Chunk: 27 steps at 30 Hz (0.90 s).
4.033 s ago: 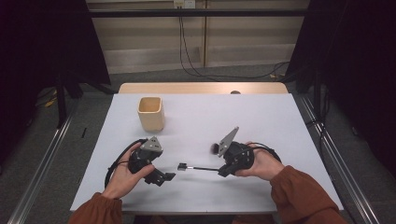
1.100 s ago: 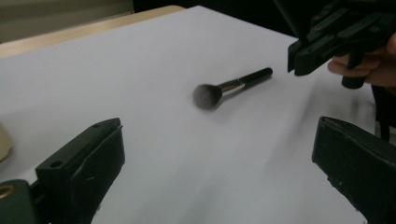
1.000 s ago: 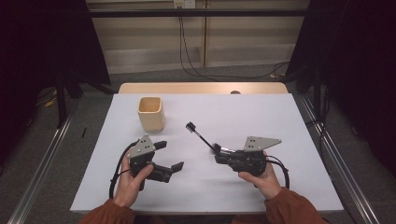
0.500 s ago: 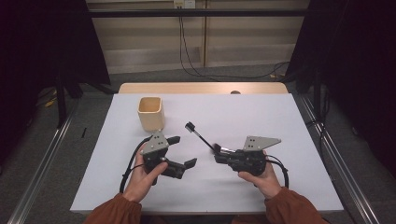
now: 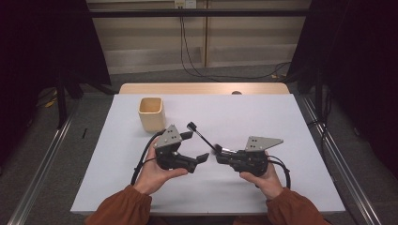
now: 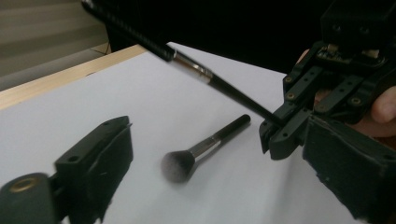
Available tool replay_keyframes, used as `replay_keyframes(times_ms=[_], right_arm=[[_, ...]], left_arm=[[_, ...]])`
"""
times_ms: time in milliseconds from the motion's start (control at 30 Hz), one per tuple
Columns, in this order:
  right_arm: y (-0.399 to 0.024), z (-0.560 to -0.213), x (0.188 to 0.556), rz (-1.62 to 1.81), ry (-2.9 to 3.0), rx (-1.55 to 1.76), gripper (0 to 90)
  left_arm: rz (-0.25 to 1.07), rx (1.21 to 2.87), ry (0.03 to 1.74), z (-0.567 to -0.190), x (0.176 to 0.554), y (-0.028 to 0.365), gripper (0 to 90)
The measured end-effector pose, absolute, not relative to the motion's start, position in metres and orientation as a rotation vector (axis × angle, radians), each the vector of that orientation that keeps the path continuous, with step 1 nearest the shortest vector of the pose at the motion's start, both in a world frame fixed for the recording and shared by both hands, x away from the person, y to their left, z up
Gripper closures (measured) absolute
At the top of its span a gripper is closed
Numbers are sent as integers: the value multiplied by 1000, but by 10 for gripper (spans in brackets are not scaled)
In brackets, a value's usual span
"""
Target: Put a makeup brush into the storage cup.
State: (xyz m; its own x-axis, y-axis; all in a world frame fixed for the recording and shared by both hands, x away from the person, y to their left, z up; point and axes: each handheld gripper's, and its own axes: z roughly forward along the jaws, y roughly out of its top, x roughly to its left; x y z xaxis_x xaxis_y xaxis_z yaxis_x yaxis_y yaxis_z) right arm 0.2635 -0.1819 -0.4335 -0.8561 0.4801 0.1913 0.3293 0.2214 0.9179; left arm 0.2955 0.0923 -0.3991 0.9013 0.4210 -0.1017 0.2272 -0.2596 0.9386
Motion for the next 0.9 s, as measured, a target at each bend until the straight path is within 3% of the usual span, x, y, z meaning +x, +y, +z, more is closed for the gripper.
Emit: replay_keyframes(times_ms=[400, 633, 900], right_arm=[[-181, -435, 263, 1708, 2363, 779, 860], [-176, -436, 262, 1700, 2383, 757, 860], [-175, -437, 262, 1696, 2384, 758, 860]], left_arm=[[198, 1810, 499, -404, 294, 93, 306], [187, 1780, 498, -404, 292, 90, 377], [147, 1739, 476, -404, 292, 92, 562]])
